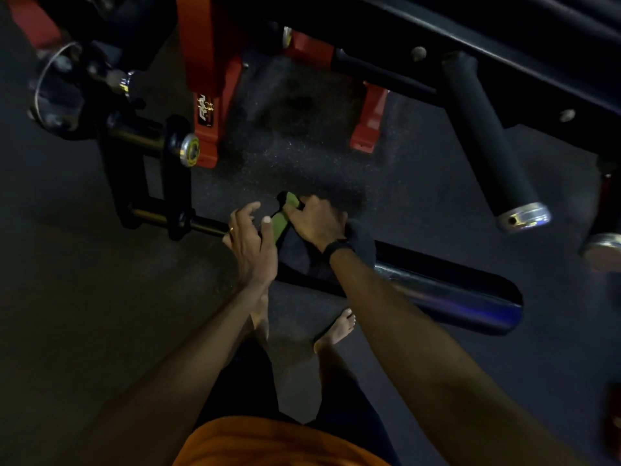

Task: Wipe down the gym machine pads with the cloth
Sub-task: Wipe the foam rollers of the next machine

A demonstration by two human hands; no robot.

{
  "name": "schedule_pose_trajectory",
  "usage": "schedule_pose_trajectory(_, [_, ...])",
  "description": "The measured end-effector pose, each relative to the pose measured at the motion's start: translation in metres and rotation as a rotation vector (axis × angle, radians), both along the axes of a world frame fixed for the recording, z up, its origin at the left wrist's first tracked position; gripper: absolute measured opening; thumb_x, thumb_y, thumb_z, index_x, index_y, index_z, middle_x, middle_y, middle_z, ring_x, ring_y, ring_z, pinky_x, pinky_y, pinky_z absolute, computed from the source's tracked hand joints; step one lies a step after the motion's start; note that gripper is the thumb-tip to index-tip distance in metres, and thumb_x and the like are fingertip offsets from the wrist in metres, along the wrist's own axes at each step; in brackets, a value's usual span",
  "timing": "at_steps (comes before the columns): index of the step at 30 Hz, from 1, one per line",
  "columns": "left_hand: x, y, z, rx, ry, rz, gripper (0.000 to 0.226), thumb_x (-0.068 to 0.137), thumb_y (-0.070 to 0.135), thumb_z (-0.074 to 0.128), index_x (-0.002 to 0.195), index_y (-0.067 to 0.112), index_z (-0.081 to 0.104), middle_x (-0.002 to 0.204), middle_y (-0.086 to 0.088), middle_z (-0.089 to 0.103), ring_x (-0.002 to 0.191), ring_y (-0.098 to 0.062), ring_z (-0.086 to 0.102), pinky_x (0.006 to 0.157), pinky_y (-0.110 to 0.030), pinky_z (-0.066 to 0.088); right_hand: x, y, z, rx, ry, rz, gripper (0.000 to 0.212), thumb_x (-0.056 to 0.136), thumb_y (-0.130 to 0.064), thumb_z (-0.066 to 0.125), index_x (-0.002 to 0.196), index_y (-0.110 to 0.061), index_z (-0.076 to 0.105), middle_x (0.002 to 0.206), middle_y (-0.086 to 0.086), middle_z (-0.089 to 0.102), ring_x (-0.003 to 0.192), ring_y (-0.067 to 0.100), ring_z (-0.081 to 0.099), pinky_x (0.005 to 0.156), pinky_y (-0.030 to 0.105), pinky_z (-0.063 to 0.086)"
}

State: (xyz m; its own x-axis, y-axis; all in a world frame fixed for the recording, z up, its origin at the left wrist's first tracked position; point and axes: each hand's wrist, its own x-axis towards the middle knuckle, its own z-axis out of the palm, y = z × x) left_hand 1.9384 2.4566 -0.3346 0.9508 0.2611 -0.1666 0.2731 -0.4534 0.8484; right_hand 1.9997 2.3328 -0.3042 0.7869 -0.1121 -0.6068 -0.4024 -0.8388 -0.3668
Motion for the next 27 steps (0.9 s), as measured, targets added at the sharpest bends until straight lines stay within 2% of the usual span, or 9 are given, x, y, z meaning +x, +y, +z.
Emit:
schedule_pose_trajectory(3, [0.004, -0.011, 0.001, -0.006, 0.012, -0.019, 0.046, 0.096, 0.044, 0.038, 0.13, 0.017, 0.051, 0.126, 0.009, 0.047, 0.117, -0.016, 0.051, 0.11, -0.045, 0.029, 0.022, -0.02, -0.002, 0.043, 0.257, -0.047, 0.067, 0.096, -0.063, 0.045, 0.141, -0.014, 0.051, 0.149, 0.014, 0.048, 0.133, 0.036, 0.047, 0.107, 0.045, 0.038])
schedule_pose_trajectory(5, [0.002, -0.016, 0.0, -0.035, 0.016, -0.016, 0.043, 0.098, 0.041, 0.041, 0.13, 0.015, 0.052, 0.124, 0.007, 0.046, 0.117, -0.019, 0.051, 0.108, -0.053, 0.034, 0.021, -0.029, -0.003, 0.047, 0.282, -0.012, 0.069, 0.098, -0.063, 0.042, 0.144, -0.013, 0.047, 0.152, 0.014, 0.045, 0.135, 0.036, 0.046, 0.105, 0.043, 0.038])
schedule_pose_trajectory(8, [0.008, -0.021, 0.001, -0.089, 0.023, 0.037, 0.042, 0.098, 0.039, 0.043, 0.127, 0.011, 0.054, 0.122, 0.001, 0.05, 0.115, -0.019, 0.052, 0.107, -0.045, 0.039, -0.011, -0.03, 0.0, 0.022, -0.001, 0.031, 0.051, 0.099, -0.056, 0.041, 0.111, -0.014, 0.066, 0.119, 0.013, 0.067, 0.109, 0.033, 0.06, 0.088, 0.041, 0.036])
schedule_pose_trajectory(10, [0.019, -0.025, 0.004, -0.115, 0.028, 0.077, 0.04, 0.098, 0.036, 0.045, 0.123, 0.007, 0.058, 0.119, -0.004, 0.055, 0.109, -0.019, 0.054, 0.102, -0.032, 0.041, -0.049, -0.032, 0.005, -0.087, -0.291, 0.092, 0.045, 0.098, -0.051, 0.039, 0.111, -0.018, 0.067, 0.107, 0.009, 0.069, 0.1, 0.03, 0.061, 0.085, 0.041, 0.037])
schedule_pose_trajectory(12, [0.033, -0.027, 0.004, -0.155, 0.031, 0.124, 0.039, 0.097, 0.035, 0.045, 0.118, 0.005, 0.06, 0.112, -0.006, 0.06, 0.104, -0.025, 0.059, 0.093, -0.034, 0.046, -0.088, -0.032, 0.005, -0.142, -0.46, 0.155, 0.05, 0.097, -0.05, 0.036, 0.13, -0.019, 0.059, 0.123, 0.01, 0.063, 0.112, 0.029, 0.055, 0.096, 0.045, 0.038])
schedule_pose_trajectory(15, [0.041, -0.036, 0.003, -0.272, 0.161, 0.135, 0.041, 0.105, 0.033, 0.04, 0.119, 0.0, 0.06, 0.108, -0.009, 0.063, 0.092, -0.02, 0.06, 0.08, -0.026, 0.047, -0.115, -0.03, -0.002, -0.141, -0.477, 0.176, 0.052, 0.1, -0.049, 0.035, 0.14, -0.019, 0.049, 0.143, 0.012, 0.049, 0.131, 0.031, 0.043, 0.115, 0.052, 0.027])
schedule_pose_trajectory(18, [0.036, -0.04, 0.002, -0.362, 0.284, 0.132, 0.044, 0.109, 0.04, 0.033, 0.121, 0.008, 0.06, 0.104, 0.001, 0.063, 0.098, -0.011, 0.061, 0.077, -0.018, 0.046, -0.098, -0.027, -0.002, -0.189, -0.483, 0.153, 0.048, 0.099, -0.048, 0.033, 0.132, -0.021, 0.054, 0.13, 0.008, 0.056, 0.119, 0.03, 0.049, 0.104, 0.049, 0.033])
schedule_pose_trajectory(23, [0.037, -0.035, 0.004, -0.378, 0.341, 0.136, 0.064, 0.101, 0.063, 0.029, 0.131, 0.013, 0.054, 0.124, -0.012, 0.064, 0.117, -0.024, 0.06, 0.099, -0.039, 0.049, -0.042, -0.041, -0.003, -0.077, -0.304, 0.021, 0.038, 0.097, -0.049, 0.043, 0.094, -0.021, 0.069, 0.101, 0.007, 0.07, 0.099, 0.031, 0.059, 0.084, 0.042, 0.034])
schedule_pose_trajectory(27, [0.032, -0.035, -0.003, -0.16, 0.357, 0.078, 0.072, 0.096, 0.069, 0.027, 0.128, 0.015, 0.061, 0.124, -0.009, 0.067, 0.122, -0.029, 0.058, 0.111, -0.049, 0.038, -0.068, -0.087, -0.013, -0.111, -0.376, 0.01, 0.039, 0.094, -0.052, 0.045, 0.104, -0.026, 0.073, 0.103, 0.005, 0.072, 0.099, 0.03, 0.062, 0.086, 0.04, 0.041])
